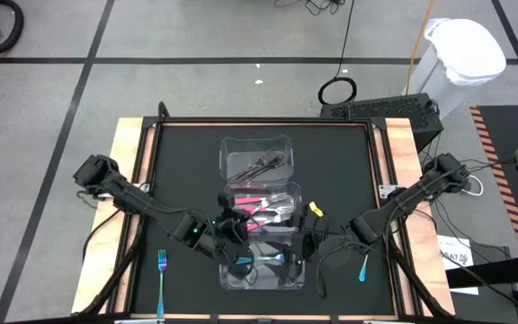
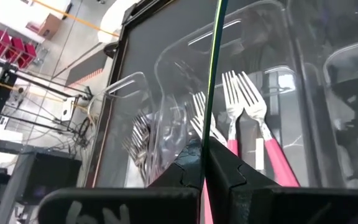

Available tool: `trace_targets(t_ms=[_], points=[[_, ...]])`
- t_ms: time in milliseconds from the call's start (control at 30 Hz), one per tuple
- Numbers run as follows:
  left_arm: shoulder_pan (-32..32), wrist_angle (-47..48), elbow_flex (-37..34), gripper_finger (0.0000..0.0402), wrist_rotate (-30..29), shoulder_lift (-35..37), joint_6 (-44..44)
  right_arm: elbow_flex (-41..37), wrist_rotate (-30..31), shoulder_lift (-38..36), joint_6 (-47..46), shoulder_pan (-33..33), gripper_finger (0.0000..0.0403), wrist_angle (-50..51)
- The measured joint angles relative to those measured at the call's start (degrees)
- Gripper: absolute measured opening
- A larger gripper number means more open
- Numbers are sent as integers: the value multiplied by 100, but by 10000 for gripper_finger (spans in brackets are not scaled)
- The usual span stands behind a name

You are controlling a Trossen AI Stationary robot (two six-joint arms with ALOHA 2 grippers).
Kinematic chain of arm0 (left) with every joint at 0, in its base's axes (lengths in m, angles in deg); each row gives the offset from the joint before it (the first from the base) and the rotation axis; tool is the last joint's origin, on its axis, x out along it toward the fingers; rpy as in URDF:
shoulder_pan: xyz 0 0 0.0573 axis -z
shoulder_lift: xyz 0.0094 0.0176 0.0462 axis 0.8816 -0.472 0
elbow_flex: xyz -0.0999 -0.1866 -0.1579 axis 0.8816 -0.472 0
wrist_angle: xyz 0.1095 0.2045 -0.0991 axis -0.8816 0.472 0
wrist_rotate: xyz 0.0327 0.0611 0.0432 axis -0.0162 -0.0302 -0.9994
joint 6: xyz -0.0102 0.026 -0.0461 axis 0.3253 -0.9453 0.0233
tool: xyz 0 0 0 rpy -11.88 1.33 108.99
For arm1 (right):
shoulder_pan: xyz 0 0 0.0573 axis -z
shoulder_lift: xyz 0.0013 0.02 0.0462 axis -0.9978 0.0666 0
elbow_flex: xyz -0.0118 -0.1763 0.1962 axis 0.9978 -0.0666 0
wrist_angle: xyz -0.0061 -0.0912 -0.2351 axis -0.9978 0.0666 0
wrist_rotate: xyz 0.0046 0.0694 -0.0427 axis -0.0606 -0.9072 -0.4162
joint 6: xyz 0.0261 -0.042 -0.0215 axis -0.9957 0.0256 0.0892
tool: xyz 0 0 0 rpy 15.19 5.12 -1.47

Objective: Sort silverware by color (type)
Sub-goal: Put the top blue fork into the bottom transparent bin

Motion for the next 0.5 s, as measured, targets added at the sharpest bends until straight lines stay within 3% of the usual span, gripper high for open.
trace_targets(t_ms=[367, 500], points=[[6, 9, 0, 10, 39, 0, -4, 0, -380, 0, 55, 6, 17, 66], [11, 12, 0, 50, 148, 0, 232, -2, -435, 4, 175, -4, 13, 176]])
